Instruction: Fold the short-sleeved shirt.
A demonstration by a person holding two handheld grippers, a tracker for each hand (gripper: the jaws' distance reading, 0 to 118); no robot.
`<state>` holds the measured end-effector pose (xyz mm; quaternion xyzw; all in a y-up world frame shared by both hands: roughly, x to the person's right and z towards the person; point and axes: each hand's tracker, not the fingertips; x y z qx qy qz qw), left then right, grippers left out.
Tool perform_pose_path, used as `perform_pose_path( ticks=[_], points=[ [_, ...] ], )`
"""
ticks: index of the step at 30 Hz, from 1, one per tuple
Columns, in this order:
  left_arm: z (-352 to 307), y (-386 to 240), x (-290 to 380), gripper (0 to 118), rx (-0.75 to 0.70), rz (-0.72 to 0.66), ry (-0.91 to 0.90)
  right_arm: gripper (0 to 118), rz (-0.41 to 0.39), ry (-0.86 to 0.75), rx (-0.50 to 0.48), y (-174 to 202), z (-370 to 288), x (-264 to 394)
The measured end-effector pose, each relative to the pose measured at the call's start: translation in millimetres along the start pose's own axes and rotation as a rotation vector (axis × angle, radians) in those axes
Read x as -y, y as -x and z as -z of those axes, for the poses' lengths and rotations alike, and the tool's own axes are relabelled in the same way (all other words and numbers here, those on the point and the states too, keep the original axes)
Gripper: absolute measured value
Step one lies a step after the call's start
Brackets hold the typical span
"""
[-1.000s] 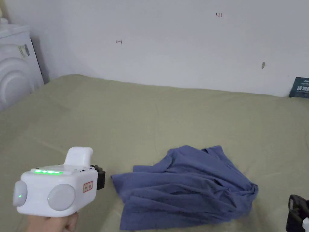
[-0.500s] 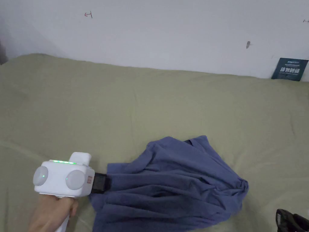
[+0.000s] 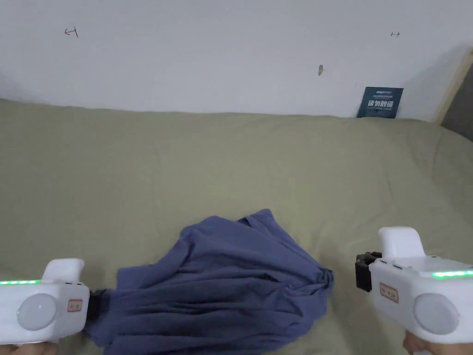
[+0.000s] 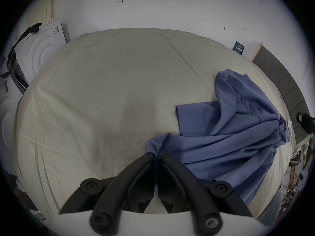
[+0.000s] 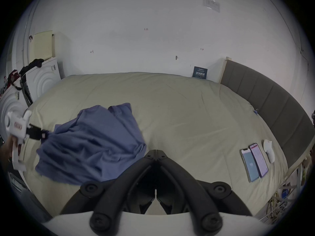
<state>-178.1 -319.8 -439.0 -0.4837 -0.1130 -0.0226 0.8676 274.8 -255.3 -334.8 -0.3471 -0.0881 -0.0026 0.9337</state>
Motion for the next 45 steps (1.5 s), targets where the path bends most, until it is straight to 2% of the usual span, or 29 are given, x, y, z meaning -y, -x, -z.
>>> perform_pose_path(
  ticks=[1, 2, 3, 4, 6, 7, 9, 10, 11, 12, 13, 15, 17, 20, 22, 25, 31, 36, 45],
  points=[
    [5, 5, -2, 0, 0.005, -0.002, 0.007, 33, -0.013, 0.052, -0.015, 0, 17, -8],
    [5, 5, -3, 0, 0.002, 0.004, 0.008, 89, -0.012, 0.091, -0.030, 0, 33, -16],
    [5, 5, -3, 0, -0.001, 0.009, 0.008, 117, -0.016, 0.144, -0.059, 0, 49, -22],
    [5, 5, -3, 0, -0.001, 0.011, 0.007, 117, -0.017, 0.216, -0.079, 2, 68, -22],
    [10, 8, -4, 0, 0.001, 0.006, 0.008, 106, -0.047, 0.241, -0.094, 7, 92, -24],
    [11, 9, -5, 0, 0.002, 0.005, 0.009, 99, -0.081, 0.292, -0.048, 9, 108, -22],
    [14, 9, -4, 0, 0.001, 0.003, 0.009, 54, -0.146, 0.335, 0.016, 12, 131, -11],
    [16, 10, -4, 0, 0.001, 0.000, 0.010, 33, -0.157, 0.374, 0.014, 15, 139, -4],
    [16, 10, -4, 0, -0.001, -0.003, 0.010, 16, -0.139, 0.391, -0.045, 16, 143, 2],
    [16, 10, -5, 0, -0.003, -0.008, 0.010, 11, -0.067, 0.348, -0.128, 20, 135, 3],
    [19, 11, -4, 0, -0.006, -0.010, 0.010, 9, -0.080, 0.336, -0.066, 26, 130, 0],
    [19, 13, -7, 0, -0.011, -0.008, 0.011, 7, -0.116, 0.319, -0.068, 33, 120, -3],
    [8, 12, -7, 0, -0.011, -0.042, 0.002, 7, -0.114, 0.301, -0.064, 31, 104, -8],
    [-23, 17, -11, 0, -0.017, -0.059, -0.039, 6, -0.030, 0.194, -0.101, 13, 60, -28],
    [-51, 20, -14, 0, -0.006, -0.077, -0.079, 7, 0.050, 0.152, -0.168, 1, 29, -43],
    [-101, 19, -22, 0, -0.044, -0.071, -0.188, 7, 0.072, 0.058, -0.191, -6, -20, -64],
    [-217, 16, -43, 0, -0.054, -0.064, -0.372, 6, 0.059, -0.122, -0.180, -12, -115, -92],
    [-296, 12, -63, 0, -0.030, -0.061, -0.472, 7, 0.110, -0.217, -0.187, -24, -177, -117],
    [-363, -16, -108, 0, -0.034, -0.027, -0.591, 7, 0.086, -0.345, -0.117, -28, -242, -163]
  ],
)
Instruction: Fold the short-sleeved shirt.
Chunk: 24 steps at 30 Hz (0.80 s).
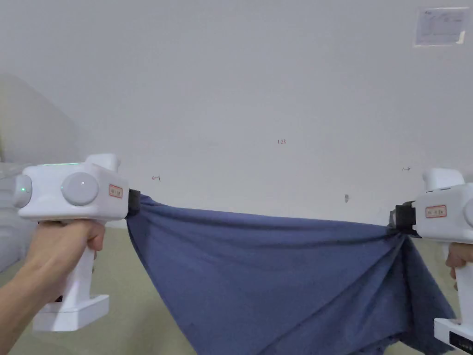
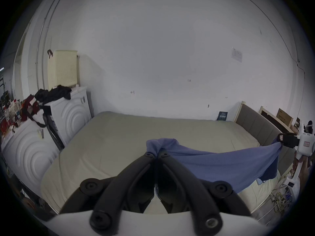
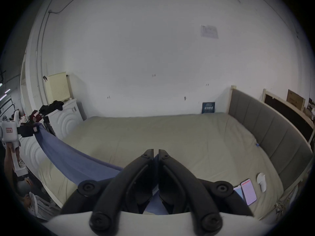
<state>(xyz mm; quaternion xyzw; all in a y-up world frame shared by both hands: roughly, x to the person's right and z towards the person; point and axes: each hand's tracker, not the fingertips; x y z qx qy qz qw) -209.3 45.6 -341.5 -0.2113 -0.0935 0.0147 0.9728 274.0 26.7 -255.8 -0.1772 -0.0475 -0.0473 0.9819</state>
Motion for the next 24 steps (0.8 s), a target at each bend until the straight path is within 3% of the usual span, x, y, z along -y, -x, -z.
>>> perform_pose_path(
  ticks=[11, 24],
  points=[
    [47, -24, -56, 0, -0.068, 0.018, -0.039, 6, -0.078, -0.018, 0.077, 2, 70, -75],
    [177, -31, -119, 0, -0.124, -0.019, -0.086, 6, -0.105, -0.039, 0.143, 4, 216, -135]
  ],
)
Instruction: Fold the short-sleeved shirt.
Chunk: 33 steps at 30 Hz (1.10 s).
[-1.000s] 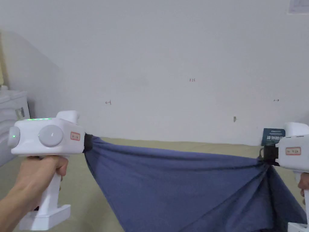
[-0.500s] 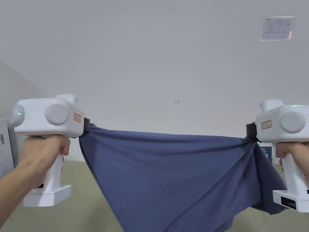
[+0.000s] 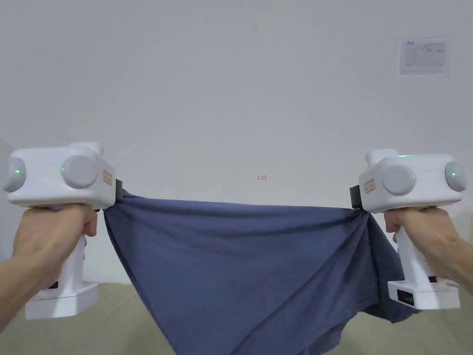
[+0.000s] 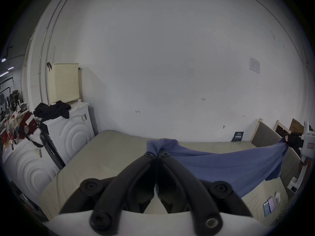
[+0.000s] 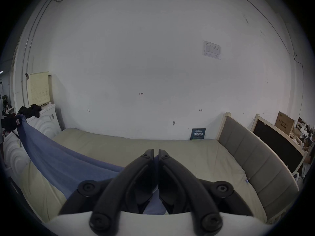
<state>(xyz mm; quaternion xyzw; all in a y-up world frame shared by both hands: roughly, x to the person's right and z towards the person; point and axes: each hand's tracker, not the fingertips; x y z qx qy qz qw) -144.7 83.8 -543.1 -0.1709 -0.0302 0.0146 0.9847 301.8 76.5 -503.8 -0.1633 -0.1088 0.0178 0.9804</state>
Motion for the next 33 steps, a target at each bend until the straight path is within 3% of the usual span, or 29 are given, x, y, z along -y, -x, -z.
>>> perform_pose_path(
  ticks=[6, 8, 16, 24, 25, 29, 33],
  points=[
    [71, -2, 19, 0, -0.032, 0.020, 0.033, 6, 0.016, 0.008, 0.013, 9, 69, 8],
    [93, -1, 36, 0, -0.028, 0.024, 0.044, 6, -0.025, 0.039, 0.025, 19, 91, 23],
    [143, 12, 157, 0, -0.012, 0.019, 0.220, 6, -0.042, 0.179, 0.040, 30, 136, 157],
    [83, 29, 297, 0, 0.042, 0.002, 0.378, 6, -0.086, 0.309, 0.036, 27, 49, 317],
    [69, 32, 311, 0, 0.048, 0.021, 0.399, 6, -0.042, 0.318, 0.020, 22, 32, 333],
    [17, 51, 358, 0, 0.060, 0.039, 0.450, 6, -0.064, 0.393, 0.005, 19, -34, 382],
    [-36, 64, 389, 0, 0.074, 0.049, 0.496, 6, 0.028, 0.432, -0.016, 16, -91, 415]
  ],
)
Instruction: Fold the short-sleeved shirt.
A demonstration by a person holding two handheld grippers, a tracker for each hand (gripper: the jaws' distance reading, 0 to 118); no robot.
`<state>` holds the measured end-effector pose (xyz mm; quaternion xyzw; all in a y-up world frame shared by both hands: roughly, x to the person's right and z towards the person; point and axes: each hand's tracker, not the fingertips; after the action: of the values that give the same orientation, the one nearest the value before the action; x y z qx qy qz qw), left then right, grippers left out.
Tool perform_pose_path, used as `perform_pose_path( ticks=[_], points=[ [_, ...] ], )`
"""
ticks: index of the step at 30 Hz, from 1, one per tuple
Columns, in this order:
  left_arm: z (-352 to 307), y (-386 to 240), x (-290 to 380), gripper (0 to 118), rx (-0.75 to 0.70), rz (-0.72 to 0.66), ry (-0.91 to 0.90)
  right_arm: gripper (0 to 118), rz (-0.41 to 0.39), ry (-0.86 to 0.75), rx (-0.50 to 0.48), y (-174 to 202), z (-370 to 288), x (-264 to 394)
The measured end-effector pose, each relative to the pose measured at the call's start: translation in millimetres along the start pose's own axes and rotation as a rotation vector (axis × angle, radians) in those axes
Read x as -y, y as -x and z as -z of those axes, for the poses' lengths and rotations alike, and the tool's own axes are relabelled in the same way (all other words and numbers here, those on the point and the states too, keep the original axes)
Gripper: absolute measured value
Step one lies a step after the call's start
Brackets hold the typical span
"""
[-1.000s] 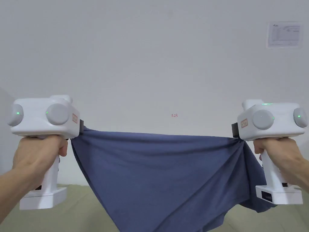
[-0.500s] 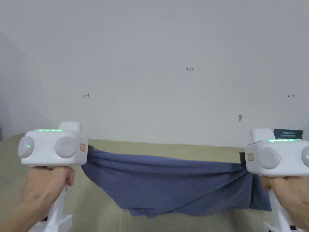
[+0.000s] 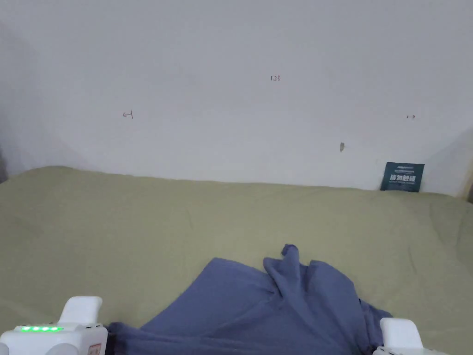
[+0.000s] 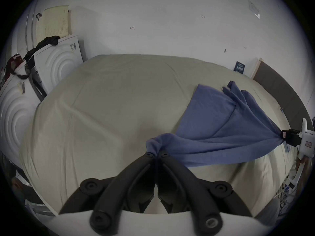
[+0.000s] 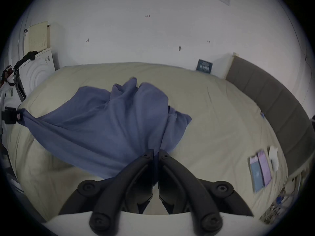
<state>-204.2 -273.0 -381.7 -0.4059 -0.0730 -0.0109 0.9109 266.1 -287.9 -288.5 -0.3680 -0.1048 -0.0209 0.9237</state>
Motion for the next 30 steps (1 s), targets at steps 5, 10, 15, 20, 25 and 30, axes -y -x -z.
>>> perform_pose_path(
  ticks=[5, 10, 15, 20, 25, 30],
  points=[
    [-34, 11, 54, 0, 0.022, 0.008, 0.025, 6, 0.014, 0.028, 0.006, -3, -39, 48],
    [-48, 16, 87, 0, 0.033, 0.010, 0.057, 6, 0.060, 0.053, -0.003, -4, -62, 80],
    [-47, 19, 100, 14, 0.054, -0.030, 0.080, 16, 0.100, 0.075, -0.016, -2, -59, 93],
    [-70, 13, 88, 114, 0.015, -0.011, -0.022, 111, 0.132, 0.009, -0.046, -8, -84, 88],
    [-141, -24, 66, 114, 0.056, -0.023, -0.250, 111, 0.140, -0.201, -0.001, -6, -148, 60],
    [-214, -67, 55, 79, -0.003, 0.005, -0.475, 87, 0.097, -0.433, 0.005, 10, -207, 49]
  ],
)
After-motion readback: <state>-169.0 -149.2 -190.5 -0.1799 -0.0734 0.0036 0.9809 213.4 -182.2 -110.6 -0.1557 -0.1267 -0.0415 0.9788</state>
